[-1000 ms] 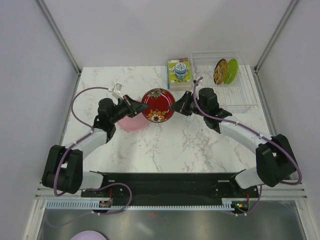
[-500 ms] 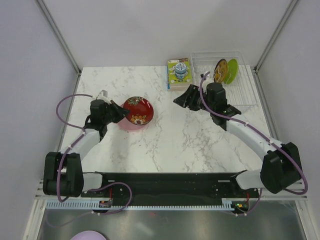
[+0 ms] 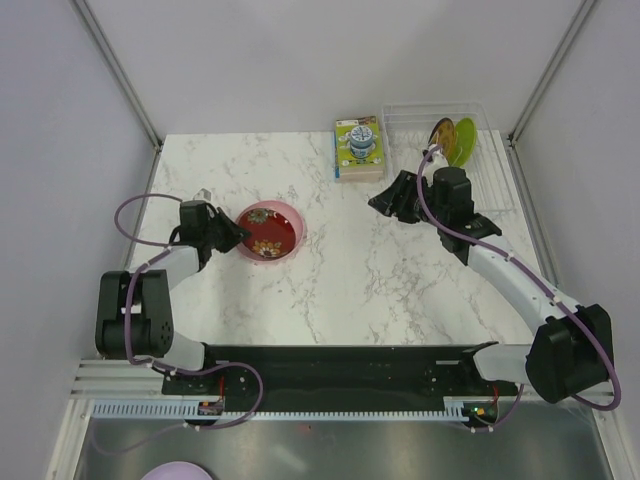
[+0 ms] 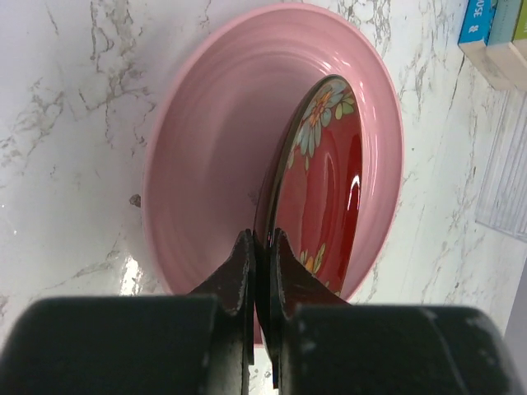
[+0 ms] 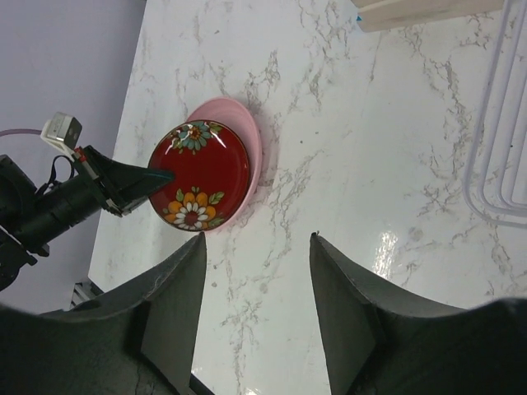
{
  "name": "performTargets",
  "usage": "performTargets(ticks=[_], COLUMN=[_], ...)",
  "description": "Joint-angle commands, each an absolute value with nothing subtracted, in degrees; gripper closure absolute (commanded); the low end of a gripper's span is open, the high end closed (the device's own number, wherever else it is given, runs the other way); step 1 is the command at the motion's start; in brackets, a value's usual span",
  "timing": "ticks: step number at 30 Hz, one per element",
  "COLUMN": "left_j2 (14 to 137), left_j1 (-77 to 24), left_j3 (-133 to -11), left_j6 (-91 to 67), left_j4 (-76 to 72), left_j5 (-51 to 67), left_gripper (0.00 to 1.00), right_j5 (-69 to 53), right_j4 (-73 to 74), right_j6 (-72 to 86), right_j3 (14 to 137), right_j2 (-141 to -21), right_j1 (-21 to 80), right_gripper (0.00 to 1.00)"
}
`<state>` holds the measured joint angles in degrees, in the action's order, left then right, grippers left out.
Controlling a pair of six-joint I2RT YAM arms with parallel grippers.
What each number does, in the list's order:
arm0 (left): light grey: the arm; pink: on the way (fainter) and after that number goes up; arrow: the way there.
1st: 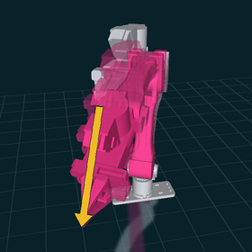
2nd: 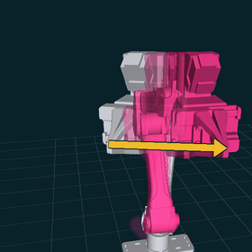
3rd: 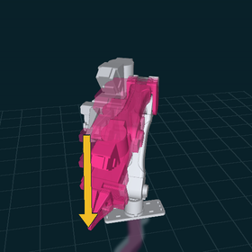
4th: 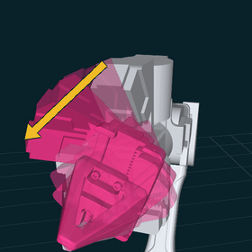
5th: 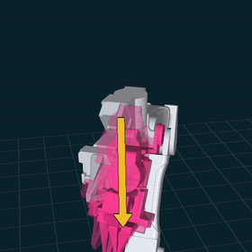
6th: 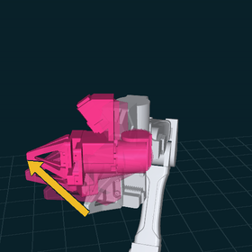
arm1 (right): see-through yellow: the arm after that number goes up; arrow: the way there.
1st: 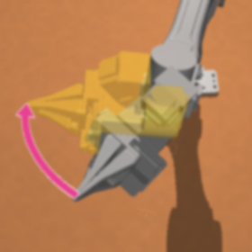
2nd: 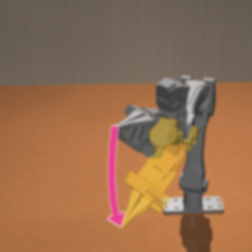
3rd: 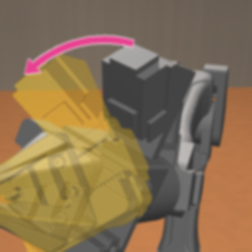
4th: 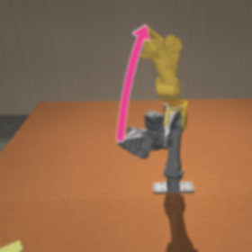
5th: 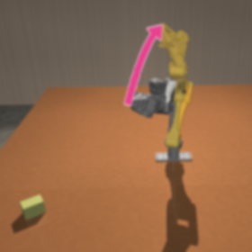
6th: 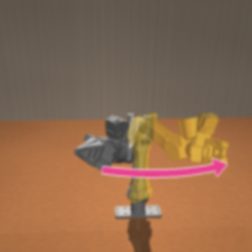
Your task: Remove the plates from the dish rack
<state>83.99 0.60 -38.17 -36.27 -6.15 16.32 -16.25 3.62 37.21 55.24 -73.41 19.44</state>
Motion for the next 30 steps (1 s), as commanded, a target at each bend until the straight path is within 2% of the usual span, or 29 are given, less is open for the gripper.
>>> performTargets(ticks=[1, 4, 5, 7, 8, 10, 11, 16, 17, 18, 23, 27, 30], left_j2=[85.95, 87.45, 87.71, 87.8, 87.72, 86.93, 86.66, 83.94, 82.46, 81.48, 75.95, 70.86, 66.81], left_j1=[1.49, 1.49, 1.49, 1.49, 1.58, 1.49, 1.58, 1.41, 1.41, 1.41, 1.32, 0.79, 0.7], left_j3=[-40.52, -40.52, -40.69, -40.69, -40.69, -40.87, -41.13, -42.45, -42.8, -42.89, -44.38, -45.26, -46.05], left_j6=[-34.54, -34.37, -34.02, -33.93, -33.84, -33.31, -33.14, -31.56, -31.47, -31.38, -30.41, -29.97, -29.53], left_j4=[-12.13, -12.57, -12.57, -12.48, -12.31, -11.26, -10.64, -6.34, -5.81, -5.19, -2.21, -0.88, -0.44], left_j5=[17.58, 17.4, 18.01, 18.19, 18.11, 17.58, 16.88, 15.21, 14.25, 13.8, 12.13, 13.36, 15.2], left_gripper=[0.97, 0.82, 0.69, 0.56, 0.44, 0.37, 0.19, 0.17, 0.12, 0.01, 0.0, 0.0, 0.0], right_j5=[-16.52, -16.7, -16.7, -16.53, -16.35, -15.82, -15.56, -10.56, -7.5, -5.99, 4.99, 20.51, 25.3], right_j4=[4.04, 4.57, 4.83, 5.1, 5.45, 6.06, 7.11, 11.68, 13.86, 15.1, 20.38, 21.79, 21.88], right_j6=[35.16, 34.81, 34.63, 33.93, 33.84, 32.88, 32.44, 28.48, 26.48, 25.5, 19.78, 14.69, 11.09], right_j3=[54.32, 54.32, 54.32, 54.49, 54.58, 55.37, 55.81, 59.49, 60.28, 61.16, 66.18, 69.69, 73.73], right_j2=[-71.63, -71.98, -71.98, -72.07, -72.07, -72.51, -72.51, -73.04, -73.12, -73.3, -74.09, -75.84, -79.62], right_j1=[18.99, 18.9, 18.9, 18.9, 18.81, 18.63, 18.63, 18.46, 18.37, 18.37, 18.19, 17.58, 15.83], right_gripper=[0.4, 0.39, 0.39, 0.38, 0.38, 0.37, 0.35, 0.29, 0.28, 0.27, 0.23, 0.19, 0.18])
